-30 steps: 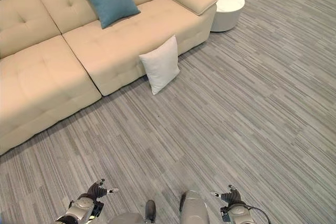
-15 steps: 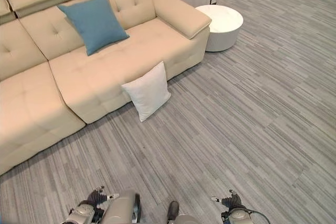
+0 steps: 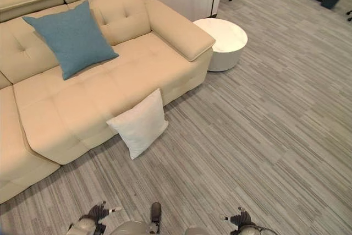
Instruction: Pick up all the scattered cushions and arrange them neatly on the sofa.
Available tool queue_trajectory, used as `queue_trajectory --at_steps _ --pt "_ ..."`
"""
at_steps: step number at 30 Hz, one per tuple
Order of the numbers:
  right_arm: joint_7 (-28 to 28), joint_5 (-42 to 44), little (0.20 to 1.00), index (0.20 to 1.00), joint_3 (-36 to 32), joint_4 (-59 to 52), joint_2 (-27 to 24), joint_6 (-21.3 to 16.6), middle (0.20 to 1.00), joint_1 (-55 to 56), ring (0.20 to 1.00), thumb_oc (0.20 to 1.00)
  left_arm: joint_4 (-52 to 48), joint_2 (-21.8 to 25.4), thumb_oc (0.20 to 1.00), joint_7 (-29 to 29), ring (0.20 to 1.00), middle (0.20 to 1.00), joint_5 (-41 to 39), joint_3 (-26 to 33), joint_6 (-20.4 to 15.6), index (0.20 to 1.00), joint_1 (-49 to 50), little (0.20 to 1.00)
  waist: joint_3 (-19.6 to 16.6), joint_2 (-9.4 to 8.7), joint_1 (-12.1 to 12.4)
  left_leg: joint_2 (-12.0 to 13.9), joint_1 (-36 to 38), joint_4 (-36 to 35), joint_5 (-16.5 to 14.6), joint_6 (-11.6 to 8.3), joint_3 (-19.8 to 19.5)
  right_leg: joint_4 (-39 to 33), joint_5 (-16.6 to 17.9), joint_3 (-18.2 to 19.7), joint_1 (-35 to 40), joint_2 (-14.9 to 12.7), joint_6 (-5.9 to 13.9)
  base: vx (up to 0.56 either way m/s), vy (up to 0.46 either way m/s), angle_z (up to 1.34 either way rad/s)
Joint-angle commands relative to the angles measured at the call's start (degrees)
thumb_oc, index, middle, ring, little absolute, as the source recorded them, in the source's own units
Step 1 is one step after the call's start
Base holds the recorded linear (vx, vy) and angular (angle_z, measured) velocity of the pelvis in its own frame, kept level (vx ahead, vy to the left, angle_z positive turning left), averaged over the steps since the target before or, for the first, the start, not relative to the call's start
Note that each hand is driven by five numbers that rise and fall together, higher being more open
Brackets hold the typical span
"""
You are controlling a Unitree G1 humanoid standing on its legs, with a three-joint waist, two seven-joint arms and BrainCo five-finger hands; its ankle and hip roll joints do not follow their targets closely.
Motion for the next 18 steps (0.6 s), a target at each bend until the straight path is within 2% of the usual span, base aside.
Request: queue_trajectory --at_steps 1,3,5,8,11,12,14,15,16,17,18 --pt "-0.38 -0.02 1.000 1.000 -1.62 -0.43 -3.24 -0.54 1.000 -2.81 1.000 1.000 -0.34 0.26 1.000 0.99 1.000 1.000 -0.06 0.58 -0.56 1.000 2.33 1.000 0.79 0.53 -0.26 3.18 -1.25 7.34 -6.95 -6.98 -0.95 -29.48 14.03 1.61 4.90 2.67 -1.26 0.41 -0.174 0.36" --pt "-0.53 0.11 1.000 1.000 -1.31 -0.58 -3.37 -0.43 1.000 -2.87 1.000 1.000 0.08 0.04 1.000 1.15 1.000 1.000 0.09 0.36 -0.89 1.000 1.90 1.000 1.08 0.18 -1.63 2.74 0.67 6.71 -7.75 -7.54 -3.48 -37.73 15.94 7.56 3.20 4.76 -0.82 0.31 -0.173 0.35" --pt "-0.35 0.08 1.000 1.000 -1.17 -0.46 -3.48 -0.42 1.000 -2.35 1.000 1.000 0.72 -0.07 1.000 1.18 1.000 1.000 0.43 0.32 -1.21 1.000 1.74 1.000 0.62 -0.77 -1.98 2.13 1.44 6.72 -8.53 -8.10 -5.22 -42.80 17.92 10.83 4.46 5.14 -0.39 0.23 -0.172 0.71" --pt "-0.33 -0.26 1.000 1.000 -0.75 -0.30 -3.62 -0.57 1.000 -2.11 1.000 1.000 1.43 -0.46 1.000 1.46 1.000 1.000 -0.01 0.56 -1.18 1.000 2.11 1.000 -0.17 -1.03 -1.71 2.33 1.79 7.44 -9.20 -8.56 -6.30 -43.31 18.01 10.31 5.86 5.18 -1.18 0.21 -0.185 0.88" --pt "-0.24 0.39 1.000 1.000 -0.90 -0.02 -4.25 -1.38 1.000 -2.34 1.000 1.000 1.71 -0.80 1.000 1.13 1.000 1.000 -0.89 1.16 -1.25 1.000 2.25 1.000 -0.86 -1.54 -1.20 2.98 0.95 9.91 -9.22 -10.46 -8.41 -45.70 17.35 8.77 9.22 5.78 -2.52 0.15 -0.248 0.62" --pt "-0.38 1.40 1.000 1.000 -1.34 -0.12 -4.75 -1.93 1.000 -2.21 1.000 1.000 1.65 -1.20 1.000 0.84 1.000 1.000 -1.36 0.86 -1.01 1.000 1.87 1.000 -0.33 -2.01 -1.30 3.81 -2.42 15.22 -7.41 -12.44 -8.68 -47.84 16.14 6.41 12.12 5.87 -3.98 0.03 -0.238 0.66" --pt "-0.43 2.10 1.000 1.000 -1.65 -0.36 -4.87 -1.94 1.000 -1.88 1.000 1.000 1.25 -1.52 1.000 0.75 1.000 1.000 -1.71 0.33 -0.97 1.000 1.38 1.000 0.54 -2.59 -1.54 4.79 -5.92 19.90 -6.48 -12.81 -5.50 -48.78 15.41 4.56 13.63 5.30 -4.74 -0.01 -0.142 0.97" --pt "-0.43 2.10 1.000 1.000 -1.65 -0.36 -4.87 -1.94 1.000 -1.88 1.000 1.000 1.25 -1.52 1.000 0.75 1.000 1.000 -1.71 0.33 -0.97 1.000 1.38 1.000 0.53 -2.59 -1.55 4.79 -5.95 19.93 -6.49 -12.81 -5.52 -48.78 15.41 4.55 13.62 5.31 -4.74 0.03 -0.097 1.18" --pt "-0.37 3.41 1.000 1.000 -2.43 -0.03 -4.78 -1.67 1.000 -0.36 1.000 1.000 0.54 -1.55 1.000 0.51 1.000 1.000 -1.08 -0.78 -0.91 1.000 0.84 1.000 0.83 -3.20 -2.22 8.18 -8.82 18.13 -6.66 -11.94 3.58 -50.72 14.29 0.10 15.96 4.54 -4.66 0.07 -0.066 1.52" --pt "-0.37 3.72 1.000 1.000 -2.66 0.12 -4.65 -1.58 1.000 -0.14 1.000 1.000 0.49 -1.50 1.000 0.55 1.000 1.000 -0.85 -0.98 -0.80 1.000 0.71 1.000 0.69 -3.35 -2.36 8.74 -10.28 17.22 -6.06 -11.68 5.61 -51.16 14.09 -0.91 16.44 4.48 -4.62 0.19 -0.041 1.58" --pt "-0.33 3.71 1.000 1.000 -2.83 0.68 -4.48 -1.08 1.000 0.29 1.000 1.000 0.29 -1.19 1.000 0.36 1.000 1.000 -0.24 -1.24 -0.55 1.000 0.72 1.000 0.47 -3.08 -2.38 9.26 -11.70 14.55 -4.65 -11.31 9.54 -51.00 13.14 -2.46 17.60 4.84 -4.60 0.19 0.038 1.90"
